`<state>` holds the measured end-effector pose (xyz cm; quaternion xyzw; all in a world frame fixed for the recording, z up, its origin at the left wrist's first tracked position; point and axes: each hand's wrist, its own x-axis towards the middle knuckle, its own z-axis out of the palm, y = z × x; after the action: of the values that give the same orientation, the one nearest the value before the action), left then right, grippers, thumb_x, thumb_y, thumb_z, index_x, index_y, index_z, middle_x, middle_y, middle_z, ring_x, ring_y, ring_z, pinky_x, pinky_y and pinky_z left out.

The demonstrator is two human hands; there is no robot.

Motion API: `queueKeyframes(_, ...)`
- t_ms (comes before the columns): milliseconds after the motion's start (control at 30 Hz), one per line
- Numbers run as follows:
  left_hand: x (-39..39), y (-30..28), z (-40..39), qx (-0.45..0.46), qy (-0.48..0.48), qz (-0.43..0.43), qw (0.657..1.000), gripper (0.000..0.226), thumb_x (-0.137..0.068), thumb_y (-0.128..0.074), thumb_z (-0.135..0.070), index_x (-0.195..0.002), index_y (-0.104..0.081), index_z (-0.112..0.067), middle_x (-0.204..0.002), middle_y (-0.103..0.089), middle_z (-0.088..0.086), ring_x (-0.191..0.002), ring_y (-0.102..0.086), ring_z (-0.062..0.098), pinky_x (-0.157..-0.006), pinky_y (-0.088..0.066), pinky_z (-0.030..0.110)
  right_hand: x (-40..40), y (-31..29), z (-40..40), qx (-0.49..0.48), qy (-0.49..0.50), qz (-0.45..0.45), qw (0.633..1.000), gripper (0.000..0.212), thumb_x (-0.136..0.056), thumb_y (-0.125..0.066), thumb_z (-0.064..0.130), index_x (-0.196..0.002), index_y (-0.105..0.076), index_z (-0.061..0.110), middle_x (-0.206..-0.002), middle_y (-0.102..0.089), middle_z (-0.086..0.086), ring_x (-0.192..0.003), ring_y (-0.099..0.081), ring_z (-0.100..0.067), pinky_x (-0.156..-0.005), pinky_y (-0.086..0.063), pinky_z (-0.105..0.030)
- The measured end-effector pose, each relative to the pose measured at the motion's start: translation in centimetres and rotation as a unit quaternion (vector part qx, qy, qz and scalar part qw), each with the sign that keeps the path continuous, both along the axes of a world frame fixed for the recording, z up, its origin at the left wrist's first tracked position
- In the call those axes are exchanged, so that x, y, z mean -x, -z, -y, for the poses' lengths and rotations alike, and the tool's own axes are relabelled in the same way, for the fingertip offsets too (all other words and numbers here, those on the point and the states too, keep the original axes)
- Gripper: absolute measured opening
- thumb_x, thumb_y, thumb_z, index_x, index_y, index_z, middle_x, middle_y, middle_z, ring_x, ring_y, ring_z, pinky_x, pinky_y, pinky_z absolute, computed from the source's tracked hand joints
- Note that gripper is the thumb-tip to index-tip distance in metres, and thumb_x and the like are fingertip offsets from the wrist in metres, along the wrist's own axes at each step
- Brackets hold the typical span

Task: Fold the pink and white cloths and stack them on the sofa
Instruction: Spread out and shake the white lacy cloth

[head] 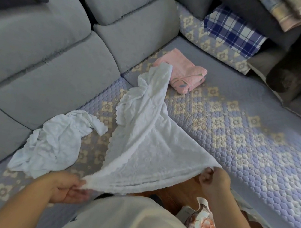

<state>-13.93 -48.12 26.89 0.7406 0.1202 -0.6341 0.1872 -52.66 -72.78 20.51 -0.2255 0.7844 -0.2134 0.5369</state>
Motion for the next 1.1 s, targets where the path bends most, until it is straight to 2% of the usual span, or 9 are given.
queueKeyframes(100,-1.0,-1.8,2.4,0.098,-0.114,0.081,0.985,0.027,-0.105,-0.044,-0.005,-0.127,-0.052,0.008,-0.102,-0.067,0.031,-0.092,-0.067,0.042,-0.082,-0.058,0.052,0.7,-2.9,2.7,0.01,-0.097,-0.015,0.995,0.024,-0.095,-0.044,0.001,-0.076,-0.057,0.008,-0.062,-0.062,-0.006,-0.058,-0.054,-0.024,-0.06,-0.051,-0.033)
queueKeyframes(267,-4.4,-12.5,11.8,0.307,-0.154,0.196,0.918,0.035,-0.102,-0.035,0.005,-0.137,-0.042,0.011,-0.088,-0.066,0.026,-0.046,-0.069,0.022,-0.044,-0.057,0.03,-3.1,-18.7,12.4,0.24,-0.151,-0.054,0.958,0.015,-0.09,-0.053,0.001,-0.079,-0.061,0.006,-0.067,-0.073,-0.008,-0.061,-0.072,-0.024,-0.059,-0.062,-0.037)
queueKeyframes(367,-6.9,-25.6,17.4,0.465,-0.199,0.24,0.828,0.048,-0.102,-0.034,0.004,-0.149,-0.033,-0.006,-0.078,-0.067,0.017,-0.045,-0.068,0.016,-0.043,-0.056,0.025,-6.7,-32.1,17.4,0.398,-0.076,0.032,0.914,0.009,-0.093,-0.052,0.003,-0.093,-0.061,0.003,-0.092,-0.068,-0.015,-0.069,-0.071,-0.027,-0.054,-0.059,-0.031)
queueKeyframes(500,-9.1,-42.7,19.2,0.637,-0.207,0.306,0.677,0.041,-0.1,-0.033,0.004,-0.131,-0.055,-0.014,-0.07,-0.069,0.008,-0.049,-0.068,0.011,-0.047,-0.055,0.02,-9.4,-50.6,20.0,0.567,-0.019,0.123,0.814,0.045,-0.094,-0.039,0.01,-0.138,-0.051,0.014,-0.112,-0.058,-0.014,-0.048,-0.069,-0.024,-0.04,-0.053,-0.03)
queueKeyframes(600,-8.9,-50.2,20.2,0.667,-0.235,0.389,0.59,0.031,-0.101,-0.036,-0.001,-0.116,-0.06,-0.014,-0.073,-0.067,0.009,-0.045,-0.066,0.013,-0.046,-0.055,0.024,-11.1,-59.2,18.6,0.621,0.032,0.215,0.753,0.034,-0.086,-0.037,0.009,-0.099,-0.067,0.019,-0.095,-0.065,-0.013,-0.046,-0.066,-0.028,-0.048,-0.058,-0.042)
queueKeyframes(700,-9.7,-54.1,21.1,0.683,-0.259,0.299,0.614,0.036,-0.104,-0.035,-0.003,-0.133,-0.056,-0.005,-0.068,-0.065,0.007,-0.041,-0.062,0.011,-0.045,-0.052,0.019,-12.6,-63.0,17.9,0.556,-0.05,0.244,0.793,0.024,-0.091,-0.04,0.007,-0.091,-0.065,0.01,-0.063,-0.069,-0.011,-0.047,-0.066,-0.024,-0.057,-0.062,-0.04)
queueKeyframes(833,-9.3,-57.1,21.3,0.708,-0.342,0.199,0.585,0.022,-0.107,-0.036,-0.009,-0.116,-0.057,-0.008,-0.088,-0.066,0.015,-0.063,-0.071,0.018,-0.052,-0.057,0.023,-11.9,-66.5,17.9,0.564,-0.03,0.226,0.793,0.032,-0.094,-0.028,0.003,-0.1,-0.059,0.011,-0.083,-0.069,-0.02,-0.036,-0.062,-0.021,-0.036,-0.047,-0.022)
queueKeyframes(967,-8.5,-58.4,21.7,0.698,-0.335,0.201,0.601,0.029,-0.107,-0.027,-0.007,-0.121,-0.053,-0.012,-0.098,-0.067,0.016,-0.074,-0.072,0.024,-0.06,-0.062,0.038,-11.0,-68.0,17.2,0.557,-0.058,0.212,0.801,0.031,-0.097,-0.028,-0.003,-0.103,-0.058,0.002,-0.051,-0.067,-0.012,-0.038,-0.064,-0.02,-0.037,-0.05,-0.024)
queueKeyframes(1100,-8.4,-59.0,21.9,0.68,-0.32,0.263,0.605,0.041,-0.104,-0.024,-0.008,-0.135,-0.051,-0.014,-0.107,-0.068,0.012,-0.077,-0.071,0.022,-0.075,-0.061,0.05,-11.7,-67.1,16.5,0.556,-0.035,0.23,0.798,0.027,-0.09,-0.039,-0.006,-0.088,-0.065,-0.001,-0.05,-0.066,-0.009,-0.038,-0.062,-0.019,-0.042,-0.053,-0.025)
